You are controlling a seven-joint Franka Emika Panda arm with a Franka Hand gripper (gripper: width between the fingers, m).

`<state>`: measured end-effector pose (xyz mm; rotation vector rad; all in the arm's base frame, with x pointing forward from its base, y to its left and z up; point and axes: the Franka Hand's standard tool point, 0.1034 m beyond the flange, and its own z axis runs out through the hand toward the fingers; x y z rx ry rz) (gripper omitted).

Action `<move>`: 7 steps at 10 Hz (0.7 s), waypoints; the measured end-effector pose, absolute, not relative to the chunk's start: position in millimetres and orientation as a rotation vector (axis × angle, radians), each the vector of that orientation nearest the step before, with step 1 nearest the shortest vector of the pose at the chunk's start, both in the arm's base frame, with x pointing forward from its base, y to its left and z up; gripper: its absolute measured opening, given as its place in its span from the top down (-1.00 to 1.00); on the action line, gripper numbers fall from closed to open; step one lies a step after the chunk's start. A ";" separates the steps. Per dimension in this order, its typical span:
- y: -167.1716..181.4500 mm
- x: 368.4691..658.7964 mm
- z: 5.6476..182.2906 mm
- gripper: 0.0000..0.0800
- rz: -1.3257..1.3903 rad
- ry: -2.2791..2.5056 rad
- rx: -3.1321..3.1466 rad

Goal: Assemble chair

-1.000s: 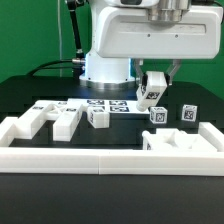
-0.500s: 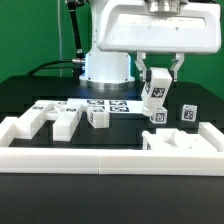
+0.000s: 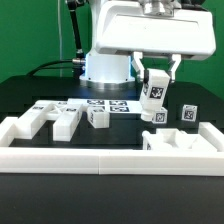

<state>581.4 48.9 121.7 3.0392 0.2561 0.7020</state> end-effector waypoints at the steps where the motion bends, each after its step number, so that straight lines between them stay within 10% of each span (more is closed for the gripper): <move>1: 58.8 586.8 123.4 0.27 0.701 0.259 3.050; 7: 96.8 596.0 125.6 0.27 0.712 0.275 3.068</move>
Offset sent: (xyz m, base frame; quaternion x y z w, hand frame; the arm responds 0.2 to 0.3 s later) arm -0.0006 0.0157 0.0122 -0.1133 0.0024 -0.0112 0.9935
